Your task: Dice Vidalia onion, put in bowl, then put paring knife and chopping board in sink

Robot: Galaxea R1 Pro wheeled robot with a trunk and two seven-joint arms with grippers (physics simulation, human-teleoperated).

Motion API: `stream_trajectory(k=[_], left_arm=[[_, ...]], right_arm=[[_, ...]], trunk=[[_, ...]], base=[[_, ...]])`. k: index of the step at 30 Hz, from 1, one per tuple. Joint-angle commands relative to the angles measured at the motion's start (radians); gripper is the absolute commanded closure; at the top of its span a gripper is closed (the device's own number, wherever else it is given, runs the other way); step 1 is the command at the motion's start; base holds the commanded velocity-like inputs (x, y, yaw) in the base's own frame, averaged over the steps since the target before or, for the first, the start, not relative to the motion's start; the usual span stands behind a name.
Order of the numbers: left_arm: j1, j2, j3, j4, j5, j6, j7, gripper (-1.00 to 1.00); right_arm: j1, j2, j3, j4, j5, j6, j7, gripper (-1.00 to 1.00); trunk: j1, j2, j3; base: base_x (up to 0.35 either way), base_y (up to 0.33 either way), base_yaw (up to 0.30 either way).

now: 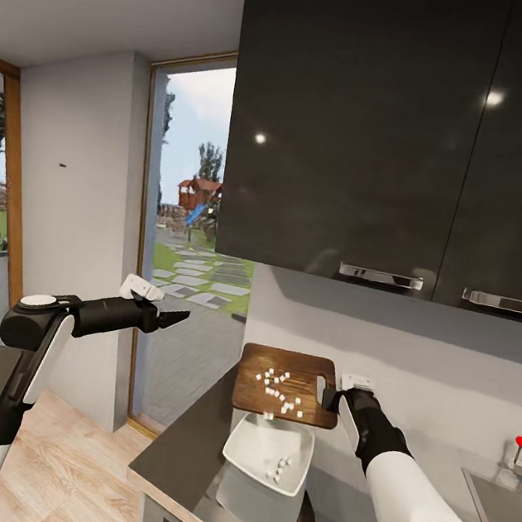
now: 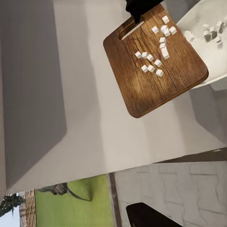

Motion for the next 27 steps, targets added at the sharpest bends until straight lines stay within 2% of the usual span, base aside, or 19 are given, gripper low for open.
stream_trajectory(k=[1, 3, 4, 6, 15, 20, 27], left_arm=[[0.000, 0.000, 0.001, 0.000, 0.002, 0.007, -0.003, -1.00], [0.000, 0.000, 0.001, 0.000, 0.002, 0.007, -0.003, -1.00], [0.000, 0.000, 0.001, 0.000, 0.003, 0.007, -0.003, -1.00], [0.000, 0.000, 0.001, 0.000, 0.003, 0.007, -0.003, -1.00], [0.000, 0.000, 0.001, 0.000, 0.003, 0.007, -0.003, -1.00], [0.000, 0.000, 0.001, 0.000, 0.003, 0.007, -0.003, -1.00], [0.000, 0.000, 0.001, 0.000, 0.003, 0.007, -0.003, -1.00]], right_arm=[[0.000, 0.001, -0.007, 0.000, 0.008, -0.003, 0.002, 1.00], [0.000, 0.002, -0.007, 0.008, 0.008, -0.026, 0.002, 1.00], [0.000, 0.002, -0.007, 0.037, 0.008, -0.089, 0.002, 1.00], [0.000, 0.001, -0.007, 0.048, 0.008, -0.112, 0.002, 1.00], [0.000, 0.001, -0.007, 0.057, 0.008, -0.131, 0.002, 1.00], [0.000, -0.001, -0.007, 0.087, 0.008, -0.195, 0.002, 1.00], [0.000, -0.005, -0.007, 0.093, 0.008, -0.246, 0.002, 1.00]], trunk=[[0.000, -0.001, 0.000], [0.000, -0.001, 0.000], [0.000, -0.001, 0.000], [0.000, -0.001, 0.000], [0.000, -0.001, 0.000], [0.000, -0.001, 0.000], [0.000, -0.001, 0.000]], base=[[0.000, 0.000, 0.000], [0.000, 0.000, 0.000], [0.000, 0.000, 0.000], [0.000, 0.000, 0.000], [0.000, 0.000, 0.000], [0.000, 0.000, 0.000], [0.000, 0.000, 0.000]])
